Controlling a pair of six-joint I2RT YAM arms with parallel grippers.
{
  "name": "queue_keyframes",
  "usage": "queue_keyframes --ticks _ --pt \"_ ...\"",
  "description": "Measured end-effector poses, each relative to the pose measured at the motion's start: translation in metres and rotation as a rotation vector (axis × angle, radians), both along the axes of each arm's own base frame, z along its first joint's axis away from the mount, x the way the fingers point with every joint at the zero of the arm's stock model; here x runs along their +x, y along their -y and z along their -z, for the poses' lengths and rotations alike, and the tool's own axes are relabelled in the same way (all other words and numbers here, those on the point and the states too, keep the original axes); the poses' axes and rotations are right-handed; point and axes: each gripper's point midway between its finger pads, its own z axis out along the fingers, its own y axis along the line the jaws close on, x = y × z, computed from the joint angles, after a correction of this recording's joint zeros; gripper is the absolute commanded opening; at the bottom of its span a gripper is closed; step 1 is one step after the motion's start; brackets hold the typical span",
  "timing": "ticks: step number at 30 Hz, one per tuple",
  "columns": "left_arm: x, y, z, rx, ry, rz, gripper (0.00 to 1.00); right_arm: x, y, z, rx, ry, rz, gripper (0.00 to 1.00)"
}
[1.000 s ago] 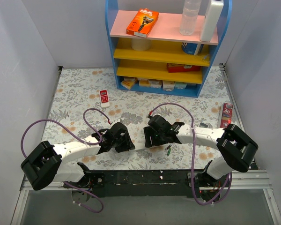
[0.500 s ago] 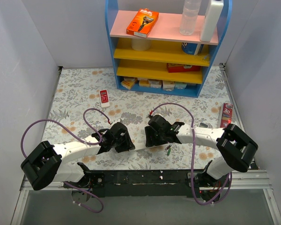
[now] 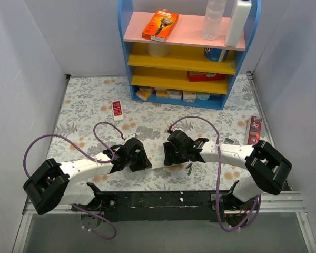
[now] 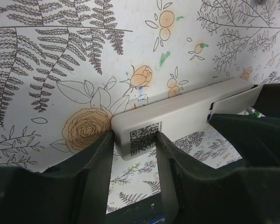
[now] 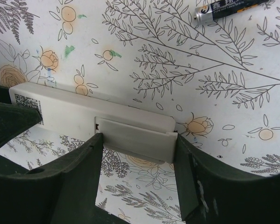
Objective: Load the batteries into the remote control
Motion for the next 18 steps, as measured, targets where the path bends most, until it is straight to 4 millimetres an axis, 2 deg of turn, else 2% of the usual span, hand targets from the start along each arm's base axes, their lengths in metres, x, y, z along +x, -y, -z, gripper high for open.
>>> queue_keyframes --ticks 18 --pt "0.0003 0.0004 -0.0003 -0.005 -0.001 -0.007 0.38 -0.0011 0.0014 -0.0071 0.01 0.015 -0.015 0.69"
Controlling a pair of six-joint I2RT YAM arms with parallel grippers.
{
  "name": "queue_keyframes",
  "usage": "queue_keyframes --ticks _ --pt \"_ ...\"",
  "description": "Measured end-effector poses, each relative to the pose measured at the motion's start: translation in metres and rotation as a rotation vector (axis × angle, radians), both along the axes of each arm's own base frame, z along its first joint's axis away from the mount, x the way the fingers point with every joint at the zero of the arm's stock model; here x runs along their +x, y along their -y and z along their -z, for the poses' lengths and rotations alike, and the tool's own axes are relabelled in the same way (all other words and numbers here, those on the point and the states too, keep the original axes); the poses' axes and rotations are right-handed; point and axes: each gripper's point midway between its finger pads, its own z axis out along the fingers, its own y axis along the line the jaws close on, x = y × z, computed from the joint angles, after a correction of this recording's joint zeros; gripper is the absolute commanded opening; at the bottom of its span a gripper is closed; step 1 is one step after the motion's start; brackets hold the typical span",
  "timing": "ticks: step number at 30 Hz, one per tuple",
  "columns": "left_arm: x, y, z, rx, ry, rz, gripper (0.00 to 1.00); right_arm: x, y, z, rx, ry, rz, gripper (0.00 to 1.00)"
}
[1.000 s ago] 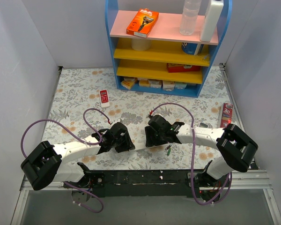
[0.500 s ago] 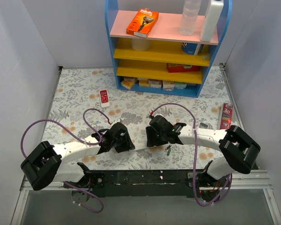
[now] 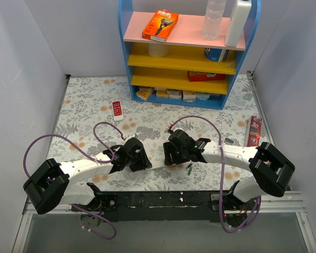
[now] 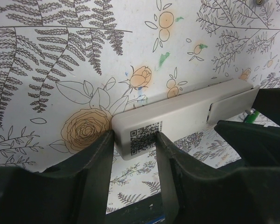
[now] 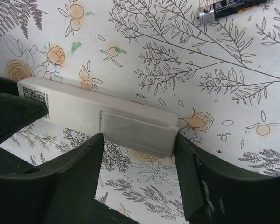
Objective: Load the batteries into the remote control
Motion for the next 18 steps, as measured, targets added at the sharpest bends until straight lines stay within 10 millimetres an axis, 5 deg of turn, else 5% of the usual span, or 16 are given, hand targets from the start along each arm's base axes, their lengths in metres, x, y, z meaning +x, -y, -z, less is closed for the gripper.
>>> queue_keyframes --ticks 10,18 --pt "0.001 0.0 0.0 0.0 0.006 0.0 0.42 0.003 0.002 -0.016 0.026 0.034 0.009 0.65" --pt "0.001 0.001 0.0 0.001 0.009 0.0 0.43 0.004 0.014 -0.008 -0.033 0.03 0.027 0.63"
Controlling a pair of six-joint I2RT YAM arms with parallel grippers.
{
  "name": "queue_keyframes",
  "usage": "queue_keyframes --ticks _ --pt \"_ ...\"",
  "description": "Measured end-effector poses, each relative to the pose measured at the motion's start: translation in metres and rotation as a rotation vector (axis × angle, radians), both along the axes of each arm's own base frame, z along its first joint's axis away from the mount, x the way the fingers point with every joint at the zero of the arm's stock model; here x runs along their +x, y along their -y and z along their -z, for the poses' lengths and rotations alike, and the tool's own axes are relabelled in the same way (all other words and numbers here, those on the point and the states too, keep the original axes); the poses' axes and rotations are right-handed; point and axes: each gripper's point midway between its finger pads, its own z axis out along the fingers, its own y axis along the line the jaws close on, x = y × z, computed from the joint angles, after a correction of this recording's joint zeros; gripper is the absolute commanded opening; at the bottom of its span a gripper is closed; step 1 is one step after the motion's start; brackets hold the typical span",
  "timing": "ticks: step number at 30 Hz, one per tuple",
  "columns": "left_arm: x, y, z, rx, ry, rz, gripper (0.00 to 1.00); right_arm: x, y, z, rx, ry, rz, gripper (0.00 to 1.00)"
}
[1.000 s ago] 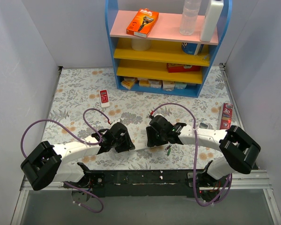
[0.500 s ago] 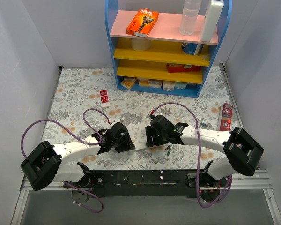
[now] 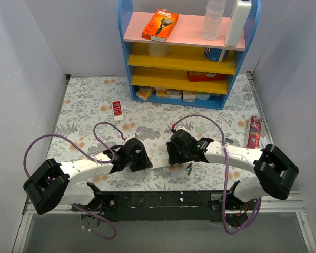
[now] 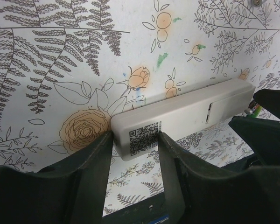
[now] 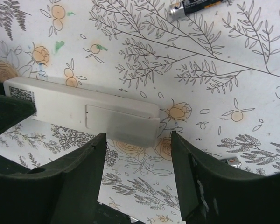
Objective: Load the batteries into the remote control
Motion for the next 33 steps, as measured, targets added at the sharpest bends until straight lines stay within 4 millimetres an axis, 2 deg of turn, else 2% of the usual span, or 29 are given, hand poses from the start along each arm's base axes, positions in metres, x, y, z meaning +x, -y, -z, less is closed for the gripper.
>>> queue_keyframes --ticks 3,16,23,24,26,33 --pt "0.0 0.0 0.0 -0.001 0.001 0.001 0.44 0.0 0.003 0.002 -0.016 0.001 0.007 0.59" --pt "0.0 0.0 0.0 -0.002 0.003 0.001 0.44 0.005 -0.001 -0.004 -0.003 0.018 0.01 0.56" --pt "0.0 0.0 0.0 -0.005 0.006 0.0 0.44 0.01 -0.001 -0.005 -0.021 0.035 0.01 0.44" --pt "0.0 0.0 0.0 -0.005 0.006 0.0 0.44 0.011 -0.001 -0.005 -0.025 0.038 0.011 0.39" --pt "0.0 0.0 -0.001 -0.005 0.007 0.0 0.45 0.012 -0.001 -0.005 -0.037 0.037 0.01 0.35" --pt "0.0 0.0 -0.001 -0.006 0.008 0.0 0.44 0.01 0.005 0.001 -0.081 0.019 0.011 0.29"
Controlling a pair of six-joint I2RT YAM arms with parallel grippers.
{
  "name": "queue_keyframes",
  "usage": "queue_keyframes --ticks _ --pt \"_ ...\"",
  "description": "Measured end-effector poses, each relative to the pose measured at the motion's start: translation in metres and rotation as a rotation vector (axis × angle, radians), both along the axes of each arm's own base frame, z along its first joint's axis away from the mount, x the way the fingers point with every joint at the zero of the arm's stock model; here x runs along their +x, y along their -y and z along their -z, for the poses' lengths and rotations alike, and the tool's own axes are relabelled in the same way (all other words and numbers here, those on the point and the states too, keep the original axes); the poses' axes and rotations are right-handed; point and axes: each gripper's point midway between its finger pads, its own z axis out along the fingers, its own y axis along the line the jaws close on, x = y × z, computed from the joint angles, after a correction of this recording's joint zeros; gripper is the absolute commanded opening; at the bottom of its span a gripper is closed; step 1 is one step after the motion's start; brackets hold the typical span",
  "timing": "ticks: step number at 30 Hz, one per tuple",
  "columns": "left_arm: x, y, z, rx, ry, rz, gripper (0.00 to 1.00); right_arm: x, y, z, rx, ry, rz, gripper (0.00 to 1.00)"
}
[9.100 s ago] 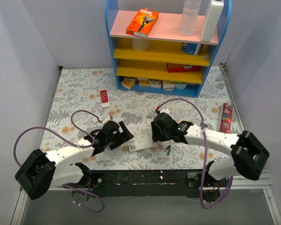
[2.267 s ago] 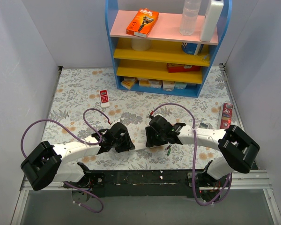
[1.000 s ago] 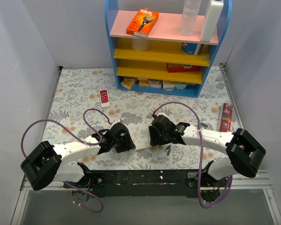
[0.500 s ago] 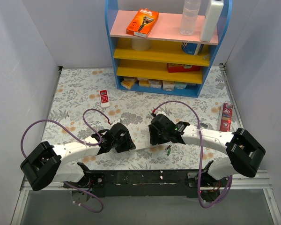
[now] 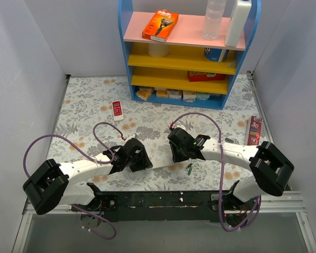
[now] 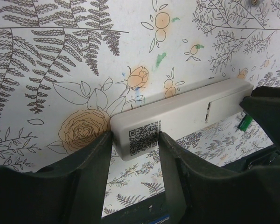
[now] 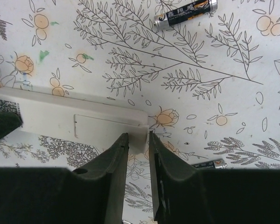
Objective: Load the batteries into the remote control
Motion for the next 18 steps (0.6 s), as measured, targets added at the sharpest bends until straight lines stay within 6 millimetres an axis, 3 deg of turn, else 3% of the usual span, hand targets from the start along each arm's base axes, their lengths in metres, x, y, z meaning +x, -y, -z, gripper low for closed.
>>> queue_keyframes --ticks 18 --pt "0.0 0.0001 0.0 -0.001 0.0 0.0 0.45 -0.0017 0.0011 0.0043 -0.033 -0.024 -0.002 0.24"
